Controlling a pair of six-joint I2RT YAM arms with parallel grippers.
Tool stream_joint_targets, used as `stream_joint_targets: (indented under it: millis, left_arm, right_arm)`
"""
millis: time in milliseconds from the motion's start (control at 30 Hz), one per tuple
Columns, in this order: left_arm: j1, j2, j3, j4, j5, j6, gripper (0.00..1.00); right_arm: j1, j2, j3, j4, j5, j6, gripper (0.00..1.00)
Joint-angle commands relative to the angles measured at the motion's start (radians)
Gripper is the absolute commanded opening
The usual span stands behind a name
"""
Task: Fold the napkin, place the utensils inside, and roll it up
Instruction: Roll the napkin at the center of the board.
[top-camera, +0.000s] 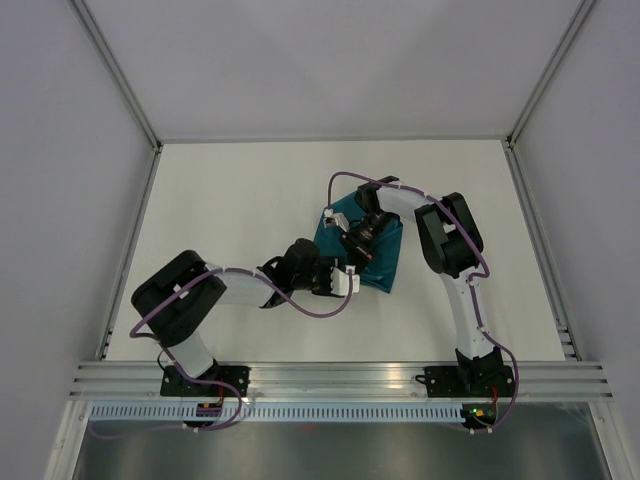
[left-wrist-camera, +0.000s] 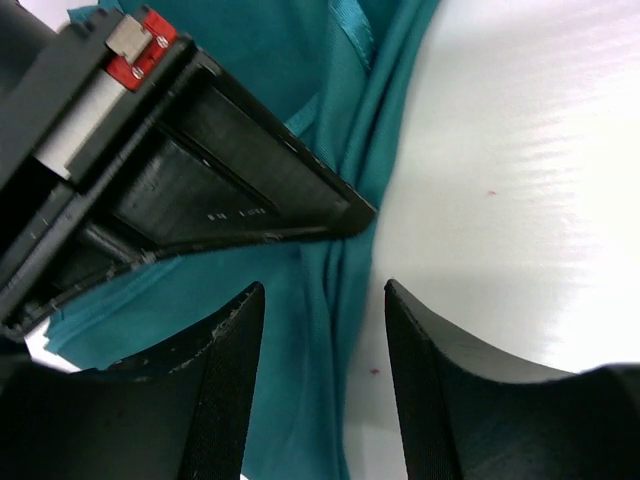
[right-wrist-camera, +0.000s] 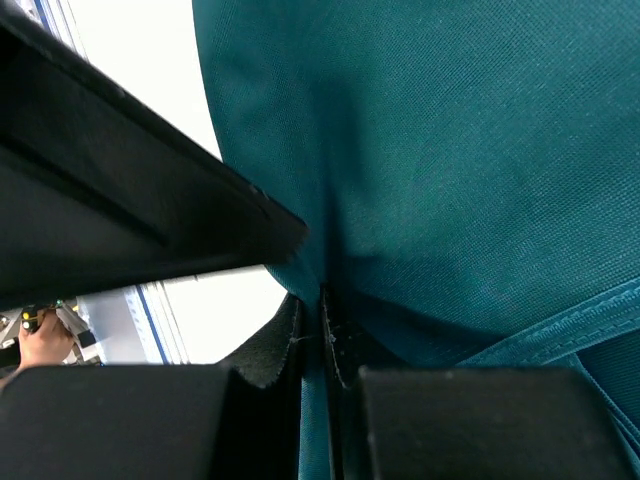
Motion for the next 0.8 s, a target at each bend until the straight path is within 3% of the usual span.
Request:
stream_joint_targets:
  millis: [0, 433, 667, 767]
  left_arm:
    - [0.007, 0.038, 0.081, -0.068, 0.066, 0.081, 0.56]
    - [0.007, 0.097, 0.152, -0.252, 0.093, 0.145, 0.38]
    - [0.007, 0.110, 0.216, -0.347, 0.085, 0.081, 0.14]
    - [0.005, 0.110, 0.264, -0.427, 0.104, 0.029, 0.04]
  right_arm:
    - [-0.004, 0.079, -0.026, 0.125, 0.210, -0.069, 0.06]
    - [-0.012, 0.079, -0.022, 0.119, 0.206, -0.081, 0.06]
    - [-0.015, 0.062, -0.039, 0.136, 0.209, -0.078, 0.07]
    - [-0.015, 0.045, -0.052, 0.145, 0.209, -0.072, 0.14]
